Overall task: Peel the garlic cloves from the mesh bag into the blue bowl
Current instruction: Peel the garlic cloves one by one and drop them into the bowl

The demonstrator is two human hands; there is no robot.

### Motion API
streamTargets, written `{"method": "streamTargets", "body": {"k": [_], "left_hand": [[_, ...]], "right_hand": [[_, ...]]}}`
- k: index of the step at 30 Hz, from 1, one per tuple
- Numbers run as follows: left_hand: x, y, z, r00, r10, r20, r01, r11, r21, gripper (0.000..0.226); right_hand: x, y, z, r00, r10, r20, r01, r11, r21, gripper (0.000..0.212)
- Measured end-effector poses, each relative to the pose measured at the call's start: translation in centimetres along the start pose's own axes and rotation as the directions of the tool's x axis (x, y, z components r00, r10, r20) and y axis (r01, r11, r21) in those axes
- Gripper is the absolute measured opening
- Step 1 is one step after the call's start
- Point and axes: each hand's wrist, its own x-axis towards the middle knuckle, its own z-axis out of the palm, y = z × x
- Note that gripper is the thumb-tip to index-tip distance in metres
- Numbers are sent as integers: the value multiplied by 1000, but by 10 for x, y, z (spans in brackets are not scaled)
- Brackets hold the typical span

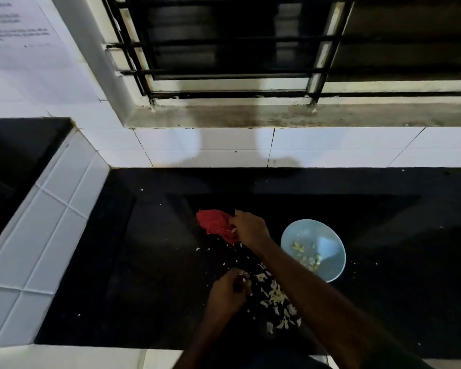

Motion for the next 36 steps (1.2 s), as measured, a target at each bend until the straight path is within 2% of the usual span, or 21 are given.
{"method": "streamTargets", "body": {"k": [6, 13, 17, 20, 22, 25, 28, 34, 36], "left_hand": [[6, -2, -8, 999, -10, -38, 8, 999, -48, 12], [12, 3, -11, 999, -7, -31, 6, 1000, -26, 8], [13, 3, -9, 999, -24, -32, 22, 998, -55, 11], [11, 3, -8, 999, -22, -38, 20, 999, -49, 10], [10, 4, -8, 999, -20, -37, 18, 998, -55, 9], [9, -2, -7, 999, -26, -27, 25, 999, -47, 12], [9, -8, -5, 999, -21, -34, 20, 1000, -15, 14], [9, -30, 3, 997, -73, -29, 75, 996, 43, 9], [7, -31, 4, 996, -88, -29, 90, 993, 77, 9]], "right_hand": [[-6, 4, 0, 999, 22, -41, -15, 988, 154, 31], [-6, 15, -9, 985, 141, -98, -94, 920, 379, 31], [-9, 20, -18, 958, 178, -226, -59, 891, 449, 10], [-20, 22, -30, 904, 234, -359, -35, 875, 483, 17], [-35, 23, -36, 873, 294, -389, -52, 850, 525, 15], [-69, 24, -35, 875, 357, -327, -86, 779, 621, 11], [-117, 23, -17, 920, 334, -204, -123, 740, 661, 17], [-180, 23, 33, 952, 284, -117, -142, 746, 650, 30], [-184, 22, 41, 955, 286, -72, -173, 739, 651, 22]]}}
